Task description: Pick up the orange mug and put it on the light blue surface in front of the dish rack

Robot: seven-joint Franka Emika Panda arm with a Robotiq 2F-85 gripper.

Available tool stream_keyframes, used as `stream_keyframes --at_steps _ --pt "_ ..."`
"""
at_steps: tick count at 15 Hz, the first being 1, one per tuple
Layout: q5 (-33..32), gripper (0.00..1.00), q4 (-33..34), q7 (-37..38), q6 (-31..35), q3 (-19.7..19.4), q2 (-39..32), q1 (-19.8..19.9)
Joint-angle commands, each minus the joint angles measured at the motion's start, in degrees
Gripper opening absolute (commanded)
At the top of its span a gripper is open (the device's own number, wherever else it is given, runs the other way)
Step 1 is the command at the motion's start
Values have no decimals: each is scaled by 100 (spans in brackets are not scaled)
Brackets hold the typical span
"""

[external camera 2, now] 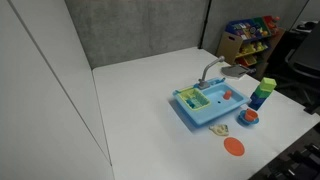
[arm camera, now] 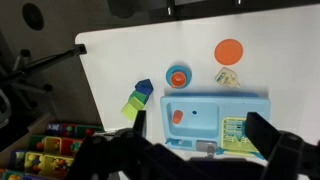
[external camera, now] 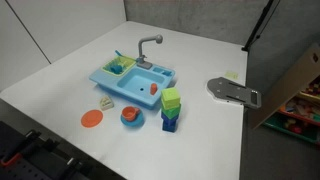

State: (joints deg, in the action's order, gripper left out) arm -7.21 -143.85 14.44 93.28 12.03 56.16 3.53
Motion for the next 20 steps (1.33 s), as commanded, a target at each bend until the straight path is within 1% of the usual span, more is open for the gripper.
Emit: stream_keyframes --at_steps 1,6,10,14,20 --pt "-60 100 18 71 -22 -63 -27 -108" --pt "9 100 127 84 100 -61 -273 -147" --pt "57 100 194 134 438 -49 -663 -157" --pt "106 100 128 126 961 -122 -1094 -173" --pt "212 100 -66 127 1953 -386 -1837 -113"
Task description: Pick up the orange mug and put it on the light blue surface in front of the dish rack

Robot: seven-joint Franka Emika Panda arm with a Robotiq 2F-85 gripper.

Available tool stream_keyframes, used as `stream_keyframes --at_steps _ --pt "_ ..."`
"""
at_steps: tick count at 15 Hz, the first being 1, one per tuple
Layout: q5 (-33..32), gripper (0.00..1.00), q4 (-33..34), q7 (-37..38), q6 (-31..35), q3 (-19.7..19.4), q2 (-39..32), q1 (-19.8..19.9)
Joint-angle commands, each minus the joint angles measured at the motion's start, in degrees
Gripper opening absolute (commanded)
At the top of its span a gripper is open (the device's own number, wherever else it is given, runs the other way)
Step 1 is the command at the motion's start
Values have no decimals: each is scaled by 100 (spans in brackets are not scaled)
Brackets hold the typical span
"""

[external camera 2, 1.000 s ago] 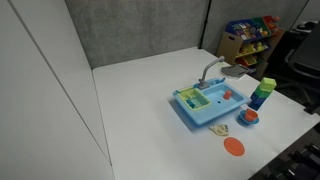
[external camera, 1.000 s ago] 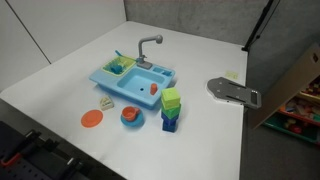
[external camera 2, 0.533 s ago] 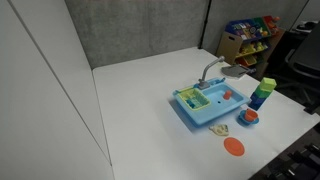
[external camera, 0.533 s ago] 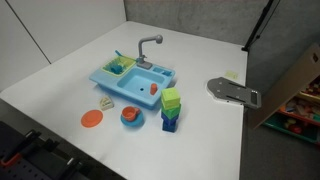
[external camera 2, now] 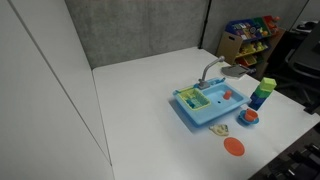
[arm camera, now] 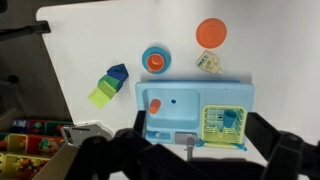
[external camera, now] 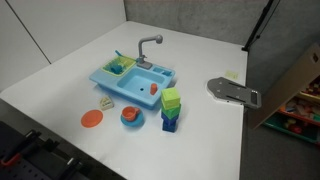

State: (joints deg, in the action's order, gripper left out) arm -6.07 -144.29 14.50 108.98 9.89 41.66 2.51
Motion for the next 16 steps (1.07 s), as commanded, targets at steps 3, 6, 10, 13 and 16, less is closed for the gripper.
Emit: stream_keyframes --at_steps 3,6,10,13,16 --pt "124 100 -157 105 834 -354 -844 43" --pt "226 100 -392 -48 1334 -613 -1268 53" --pt "669 100 -730 -402 2025 -988 -1829 -13" --pt "1054 100 -819 -696 2269 -1169 -2232 -20" --pt "1000 100 -837 -602 2214 -1109 -2260 49"
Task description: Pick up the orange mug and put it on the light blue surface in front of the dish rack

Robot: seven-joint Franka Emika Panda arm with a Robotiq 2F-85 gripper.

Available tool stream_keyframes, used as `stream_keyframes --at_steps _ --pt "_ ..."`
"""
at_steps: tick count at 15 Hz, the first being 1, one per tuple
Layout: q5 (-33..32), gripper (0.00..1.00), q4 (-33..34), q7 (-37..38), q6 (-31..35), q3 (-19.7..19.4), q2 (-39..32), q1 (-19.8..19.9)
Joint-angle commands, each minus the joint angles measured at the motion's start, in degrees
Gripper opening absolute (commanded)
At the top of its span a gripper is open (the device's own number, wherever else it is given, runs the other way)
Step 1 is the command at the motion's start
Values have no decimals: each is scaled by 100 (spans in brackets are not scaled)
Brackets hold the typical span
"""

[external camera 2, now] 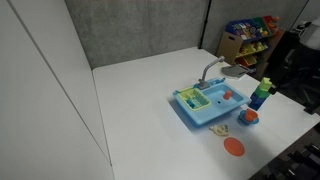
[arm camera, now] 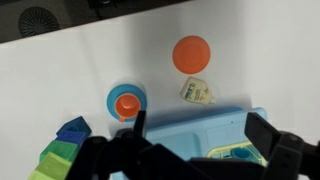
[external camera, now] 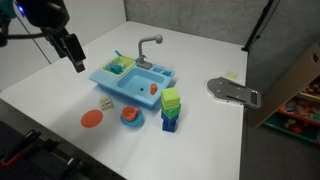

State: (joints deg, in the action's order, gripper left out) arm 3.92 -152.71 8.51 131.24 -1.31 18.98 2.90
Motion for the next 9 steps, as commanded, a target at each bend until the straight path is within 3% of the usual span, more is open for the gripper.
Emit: stream_keyframes --at_steps 1,4,9 --pt "18 100 6 -10 9 -6 -50 11" --pt "24 100 7 -11 15 -10 -74 5" --pt "-239 100 94 48 620 -53 -537 186"
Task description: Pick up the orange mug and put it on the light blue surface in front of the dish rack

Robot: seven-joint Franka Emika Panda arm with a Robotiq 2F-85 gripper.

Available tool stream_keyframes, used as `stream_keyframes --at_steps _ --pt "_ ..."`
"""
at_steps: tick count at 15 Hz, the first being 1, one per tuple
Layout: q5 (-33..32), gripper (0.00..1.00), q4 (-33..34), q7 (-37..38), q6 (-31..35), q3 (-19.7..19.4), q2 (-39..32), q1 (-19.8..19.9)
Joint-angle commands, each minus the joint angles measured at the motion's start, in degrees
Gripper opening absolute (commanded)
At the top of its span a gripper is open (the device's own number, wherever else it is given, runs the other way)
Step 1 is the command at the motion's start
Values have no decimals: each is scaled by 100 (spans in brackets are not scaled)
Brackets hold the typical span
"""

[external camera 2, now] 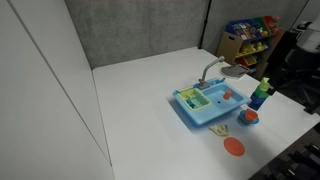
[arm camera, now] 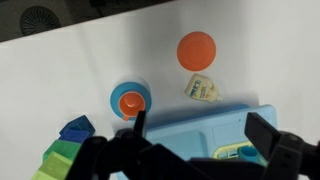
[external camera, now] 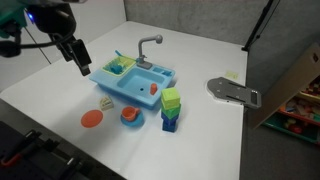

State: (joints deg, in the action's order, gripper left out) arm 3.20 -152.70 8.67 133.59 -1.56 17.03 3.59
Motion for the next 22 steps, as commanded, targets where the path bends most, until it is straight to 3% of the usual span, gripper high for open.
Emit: stream_keyframes --at_steps 1,6,13,22 --pt "-198 100 102 22 564 -48 -462 147" --pt "-316 100 244 126 1412 -155 -1361 281" --pt "-722 100 563 123 1946 -564 -2603 385" --pt "-967 100 939 206 2869 -1074 -3860 30"
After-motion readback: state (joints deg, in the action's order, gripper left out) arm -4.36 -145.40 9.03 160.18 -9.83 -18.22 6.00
